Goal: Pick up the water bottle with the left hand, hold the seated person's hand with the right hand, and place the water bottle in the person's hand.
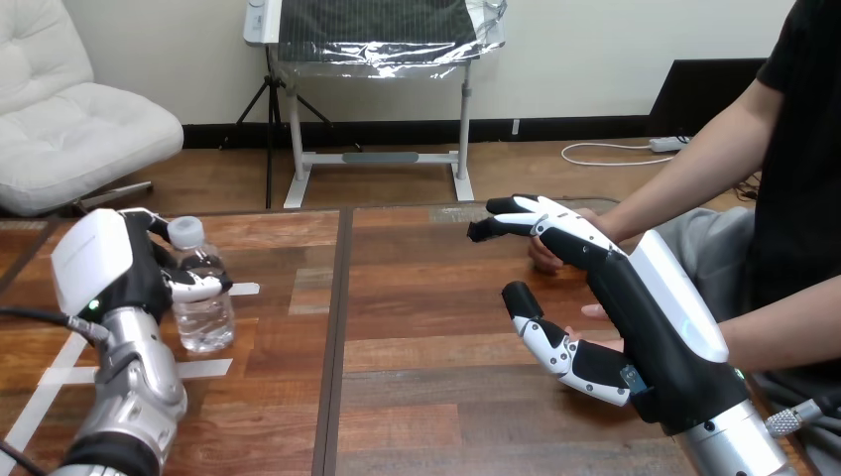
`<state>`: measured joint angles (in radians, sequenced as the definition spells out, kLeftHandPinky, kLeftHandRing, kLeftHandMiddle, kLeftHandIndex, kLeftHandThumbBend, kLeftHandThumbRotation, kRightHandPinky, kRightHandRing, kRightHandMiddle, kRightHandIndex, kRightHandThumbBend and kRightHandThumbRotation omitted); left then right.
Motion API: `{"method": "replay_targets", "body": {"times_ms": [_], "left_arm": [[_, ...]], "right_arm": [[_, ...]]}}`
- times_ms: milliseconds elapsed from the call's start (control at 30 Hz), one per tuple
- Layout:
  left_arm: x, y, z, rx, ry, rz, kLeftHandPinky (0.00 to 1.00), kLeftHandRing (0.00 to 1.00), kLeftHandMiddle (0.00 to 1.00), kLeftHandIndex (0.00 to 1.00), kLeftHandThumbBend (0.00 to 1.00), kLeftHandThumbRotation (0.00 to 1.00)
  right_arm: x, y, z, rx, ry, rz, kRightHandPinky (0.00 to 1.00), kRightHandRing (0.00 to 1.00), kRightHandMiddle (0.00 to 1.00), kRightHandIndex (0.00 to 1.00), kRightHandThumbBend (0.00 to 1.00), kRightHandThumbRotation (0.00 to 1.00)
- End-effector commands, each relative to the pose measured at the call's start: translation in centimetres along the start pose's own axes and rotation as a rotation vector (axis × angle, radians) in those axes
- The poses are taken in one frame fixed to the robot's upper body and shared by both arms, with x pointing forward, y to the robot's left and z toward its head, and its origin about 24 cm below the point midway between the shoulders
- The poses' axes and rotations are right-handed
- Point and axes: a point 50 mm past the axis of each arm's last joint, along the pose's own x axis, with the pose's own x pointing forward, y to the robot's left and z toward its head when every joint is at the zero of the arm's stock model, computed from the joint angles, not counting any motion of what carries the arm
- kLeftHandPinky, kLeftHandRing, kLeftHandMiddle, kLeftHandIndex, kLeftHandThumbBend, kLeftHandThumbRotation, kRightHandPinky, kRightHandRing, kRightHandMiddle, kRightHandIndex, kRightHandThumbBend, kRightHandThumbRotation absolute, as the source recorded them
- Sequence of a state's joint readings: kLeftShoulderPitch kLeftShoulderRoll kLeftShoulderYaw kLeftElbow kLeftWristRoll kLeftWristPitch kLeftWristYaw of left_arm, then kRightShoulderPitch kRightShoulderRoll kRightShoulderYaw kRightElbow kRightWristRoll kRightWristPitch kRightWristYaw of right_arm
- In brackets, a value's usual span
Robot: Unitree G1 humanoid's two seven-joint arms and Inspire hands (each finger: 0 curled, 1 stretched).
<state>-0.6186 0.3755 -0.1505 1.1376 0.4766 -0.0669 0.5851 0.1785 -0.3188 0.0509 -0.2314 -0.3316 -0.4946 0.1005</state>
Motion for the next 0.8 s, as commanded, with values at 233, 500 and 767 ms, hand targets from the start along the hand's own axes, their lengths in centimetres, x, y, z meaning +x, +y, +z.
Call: {"method": "replay_targets", "body": {"times_ms": [233, 500, 767], "left_arm": [[-0.5, -0.4, 1.0, -0.119, -0.070, 0.000, 0.29, 0.36, 0.44, 0.52, 0.67, 0.00], [-1.2, -0.9, 1.0, -0.157, -0.077, -0.001, 0.37, 0.44, 0.49, 0.52, 0.67, 0.00], [-3.8, -2.1, 1.6, -0.364, -0.117, -0.026, 0.41, 0.46, 0.49, 0.51, 0.66, 0.00]], "right_arm": [[0.9, -1.2, 1.1, -0.040, -0.078, -0.036, 0.87, 0.90, 0.85, 0.74, 0.18, 0.00], [0.9, -1.3, 1.1, -0.040, -0.076, -0.035, 0.86, 0.90, 0.85, 0.74, 0.19, 0.00], [0.8, -1.3, 1.1, -0.047, -0.075, -0.040, 0.86, 0.90, 0.85, 0.74, 0.20, 0.00]]}}
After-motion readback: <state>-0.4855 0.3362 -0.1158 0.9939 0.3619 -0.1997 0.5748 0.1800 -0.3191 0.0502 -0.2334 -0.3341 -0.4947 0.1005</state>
